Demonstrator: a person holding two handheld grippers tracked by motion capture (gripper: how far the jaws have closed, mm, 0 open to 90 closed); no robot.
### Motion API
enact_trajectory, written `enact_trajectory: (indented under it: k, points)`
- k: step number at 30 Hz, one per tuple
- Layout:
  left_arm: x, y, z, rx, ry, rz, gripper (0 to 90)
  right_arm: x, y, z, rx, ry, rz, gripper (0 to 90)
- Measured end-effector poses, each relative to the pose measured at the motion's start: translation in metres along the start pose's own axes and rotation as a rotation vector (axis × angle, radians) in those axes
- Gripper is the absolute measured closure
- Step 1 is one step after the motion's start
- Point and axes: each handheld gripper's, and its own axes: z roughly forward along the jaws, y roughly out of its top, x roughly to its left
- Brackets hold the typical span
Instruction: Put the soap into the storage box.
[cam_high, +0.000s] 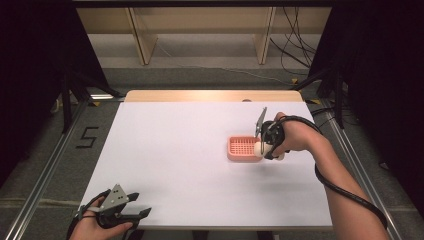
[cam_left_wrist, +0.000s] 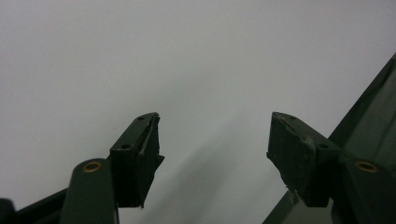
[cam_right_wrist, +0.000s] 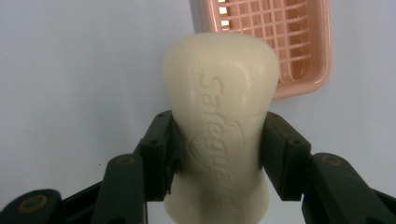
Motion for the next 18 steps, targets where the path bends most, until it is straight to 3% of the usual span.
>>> enact_trajectory:
  k: [1,3,4,7,8,14,15,18]
  points:
    - [-0.002,0.0,0.0,-0.012,-0.004,-0.027,33.7,-0.003,0.002,0.001,-0.011,-0.005,-0.037,50.6]
    - [-0.002,-0.001,0.0,-0.018,-0.007,-0.035,33.7,-0.001,0.005,0.0,0.002,0.002,-0.012,50.6]
    - [-0.001,0.0,0.0,-0.018,-0.002,-0.014,33.7,-0.001,0.006,0.0,0.006,-0.001,-0.007,50.6]
    - [0.0,0.0,-0.001,-0.012,-0.001,-0.005,33.7,-0.001,0.009,-0.001,0.002,-0.002,-0.012,50.6]
    - [-0.001,0.0,0.0,-0.019,-0.003,-0.022,33.7,-0.001,0.01,-0.001,0.004,-0.009,-0.013,50.6]
    - [0.0,0.0,-0.001,-0.013,-0.002,-0.004,33.7,-0.002,0.012,-0.002,0.008,-0.004,-0.025,50.6]
    - [-0.001,0.0,0.0,-0.013,-0.006,-0.022,33.7,-0.001,0.012,-0.001,0.009,-0.005,-0.018,50.6]
    - [-0.001,0.0,-0.002,-0.003,0.0,-0.02,33.7,-0.002,0.013,0.0,0.004,-0.008,-0.027,50.6]
